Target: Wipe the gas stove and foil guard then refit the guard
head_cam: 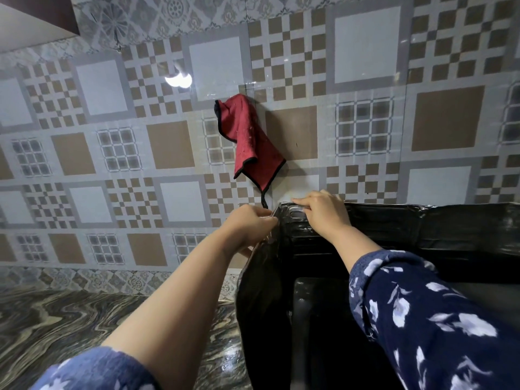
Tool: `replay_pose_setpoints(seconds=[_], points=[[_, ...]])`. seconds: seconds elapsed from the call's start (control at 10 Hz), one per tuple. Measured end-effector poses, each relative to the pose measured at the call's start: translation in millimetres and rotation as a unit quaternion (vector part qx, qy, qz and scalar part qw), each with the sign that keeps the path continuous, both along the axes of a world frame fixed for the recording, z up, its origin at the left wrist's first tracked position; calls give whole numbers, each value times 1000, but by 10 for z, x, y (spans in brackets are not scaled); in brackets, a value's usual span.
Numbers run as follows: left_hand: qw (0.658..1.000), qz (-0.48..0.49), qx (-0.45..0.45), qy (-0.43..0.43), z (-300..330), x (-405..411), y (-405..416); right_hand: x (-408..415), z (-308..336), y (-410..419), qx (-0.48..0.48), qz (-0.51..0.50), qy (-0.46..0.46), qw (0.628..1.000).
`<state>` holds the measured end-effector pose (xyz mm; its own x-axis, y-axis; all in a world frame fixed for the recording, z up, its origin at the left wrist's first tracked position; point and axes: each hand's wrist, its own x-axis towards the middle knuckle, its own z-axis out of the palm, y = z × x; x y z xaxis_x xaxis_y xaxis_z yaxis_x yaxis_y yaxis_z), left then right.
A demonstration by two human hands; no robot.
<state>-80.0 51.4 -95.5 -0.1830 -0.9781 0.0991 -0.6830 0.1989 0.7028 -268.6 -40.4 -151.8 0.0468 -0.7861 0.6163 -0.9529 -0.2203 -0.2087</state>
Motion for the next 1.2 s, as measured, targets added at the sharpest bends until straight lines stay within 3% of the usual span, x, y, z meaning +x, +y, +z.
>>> replay_pose_setpoints(seconds=[0.5,1.0,1.2], points=[[981,38,-51,-186,19,0,-84,5,72,84,5,0,-8,1000],[961,61,-108,-247,-41,12,-141,9,126,108,20,1,-3,1000],[953,28,-221,-206,-29,-69,112,68,248,427,15,-7,24,1000]])
